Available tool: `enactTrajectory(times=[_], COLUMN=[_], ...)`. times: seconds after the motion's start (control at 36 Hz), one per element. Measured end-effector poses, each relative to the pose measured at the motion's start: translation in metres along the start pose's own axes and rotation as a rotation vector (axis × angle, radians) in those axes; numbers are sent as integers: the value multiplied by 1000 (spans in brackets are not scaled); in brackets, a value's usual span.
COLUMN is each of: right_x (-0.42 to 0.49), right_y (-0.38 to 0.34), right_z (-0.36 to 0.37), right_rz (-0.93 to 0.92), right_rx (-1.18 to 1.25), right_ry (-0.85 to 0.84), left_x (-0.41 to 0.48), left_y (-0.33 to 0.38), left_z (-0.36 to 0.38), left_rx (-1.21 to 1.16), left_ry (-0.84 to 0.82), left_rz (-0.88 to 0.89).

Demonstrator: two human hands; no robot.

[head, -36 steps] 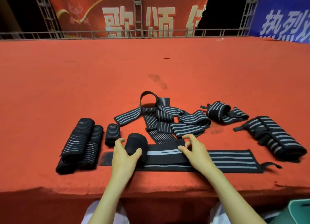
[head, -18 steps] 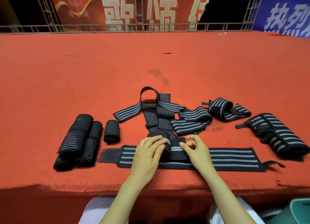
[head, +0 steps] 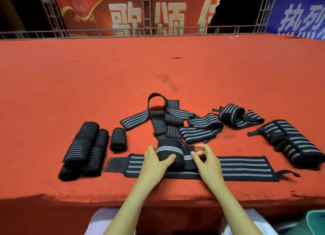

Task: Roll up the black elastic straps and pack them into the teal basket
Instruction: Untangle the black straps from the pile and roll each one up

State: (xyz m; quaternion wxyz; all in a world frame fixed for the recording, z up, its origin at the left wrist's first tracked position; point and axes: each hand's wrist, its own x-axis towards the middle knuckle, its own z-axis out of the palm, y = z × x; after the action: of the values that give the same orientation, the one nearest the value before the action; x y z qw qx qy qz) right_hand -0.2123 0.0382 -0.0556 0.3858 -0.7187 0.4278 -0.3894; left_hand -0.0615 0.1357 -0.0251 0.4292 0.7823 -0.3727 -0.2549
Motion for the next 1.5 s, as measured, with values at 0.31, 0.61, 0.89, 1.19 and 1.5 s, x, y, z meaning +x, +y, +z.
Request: enactTrajectory(times=[0.31,0.61,0.89,1.19,1.5], right_x=[7,27,24,14,13], right_y=[-4,-3,-9,-12,2], right_z=[-13,-62,-73,-71,-58], right_rz=[82,305,338,-139,-210], right_rx=[131,129,171,177,25], right_ry=[15,-194,-335,-433,-393], left_x=[-2,-6,-1,0,10], left_y=[19,36,40,24,18], left_z=[42,54,48,38,42], left_rx=[247,50,-500,-325,-156], left_ry=[325,-120,-366,-262,-286], left_rz=[512,735,-40,446,474])
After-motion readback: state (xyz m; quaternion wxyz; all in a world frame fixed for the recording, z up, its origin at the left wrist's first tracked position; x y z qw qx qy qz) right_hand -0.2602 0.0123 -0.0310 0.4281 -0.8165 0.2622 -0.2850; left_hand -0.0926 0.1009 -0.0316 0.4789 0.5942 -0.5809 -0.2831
